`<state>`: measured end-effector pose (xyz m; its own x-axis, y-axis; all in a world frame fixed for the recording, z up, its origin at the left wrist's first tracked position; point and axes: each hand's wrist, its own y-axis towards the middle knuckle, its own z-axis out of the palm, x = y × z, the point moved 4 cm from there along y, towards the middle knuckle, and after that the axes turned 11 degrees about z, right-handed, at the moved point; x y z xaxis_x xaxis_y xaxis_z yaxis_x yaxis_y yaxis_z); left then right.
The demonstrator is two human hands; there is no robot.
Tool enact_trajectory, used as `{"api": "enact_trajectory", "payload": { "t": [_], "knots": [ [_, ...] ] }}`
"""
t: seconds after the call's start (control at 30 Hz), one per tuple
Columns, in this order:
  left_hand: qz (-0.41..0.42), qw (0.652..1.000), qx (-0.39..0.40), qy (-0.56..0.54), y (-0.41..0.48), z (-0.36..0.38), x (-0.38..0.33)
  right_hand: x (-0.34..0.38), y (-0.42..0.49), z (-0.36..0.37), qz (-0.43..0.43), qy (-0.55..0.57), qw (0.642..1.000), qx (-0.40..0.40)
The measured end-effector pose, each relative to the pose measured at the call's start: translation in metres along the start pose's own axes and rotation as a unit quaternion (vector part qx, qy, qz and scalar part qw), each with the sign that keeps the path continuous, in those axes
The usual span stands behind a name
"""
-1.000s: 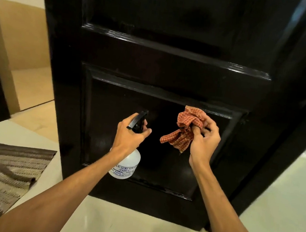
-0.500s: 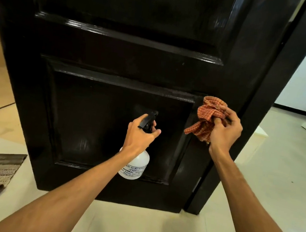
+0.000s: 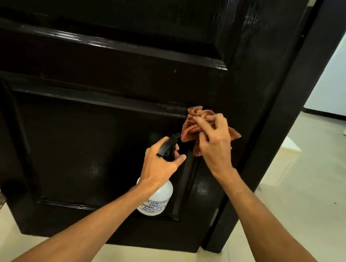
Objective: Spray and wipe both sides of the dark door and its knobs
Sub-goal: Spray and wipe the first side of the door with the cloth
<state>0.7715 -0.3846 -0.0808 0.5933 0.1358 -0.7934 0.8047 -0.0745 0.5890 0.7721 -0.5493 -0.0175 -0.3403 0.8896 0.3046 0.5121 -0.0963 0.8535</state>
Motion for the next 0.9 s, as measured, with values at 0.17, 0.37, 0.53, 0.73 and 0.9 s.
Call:
{"api": "enact_trajectory", "payload": {
  "t": [0.17, 0.37, 0.53, 0.73, 0.9],
  "knots": [
    [-0.007, 0.999, -0.048, 0.009, 0.008, -0.023, 0.013, 0.036, 0.031, 0.013, -0.071, 0.016, 0.997, 0.006],
    [-0.004, 0.998, -0.059, 0.024, 0.007, -0.041, 0.017, 0.051, 0.031, 0.029, -0.156, -0.107, 0.976, 0.107],
    [-0.001, 0.999, -0.039, 0.009, 0.007, -0.045, 0.012, -0.008, 0.005, -0.002, -0.015, -0.130, 0.991, 0.016],
    [-0.001, 1.000, -0.024, 0.003, 0.004, -0.031, 0.005, 0.028, 0.028, 0.012, -0.043, -0.100, 0.993, 0.053],
    [0.008, 1.000, 0.002, 0.022, 0.005, -0.011, -0.001, -0.005, 0.020, -0.019, -0.012, -0.086, 0.996, -0.011]
  ]
}}
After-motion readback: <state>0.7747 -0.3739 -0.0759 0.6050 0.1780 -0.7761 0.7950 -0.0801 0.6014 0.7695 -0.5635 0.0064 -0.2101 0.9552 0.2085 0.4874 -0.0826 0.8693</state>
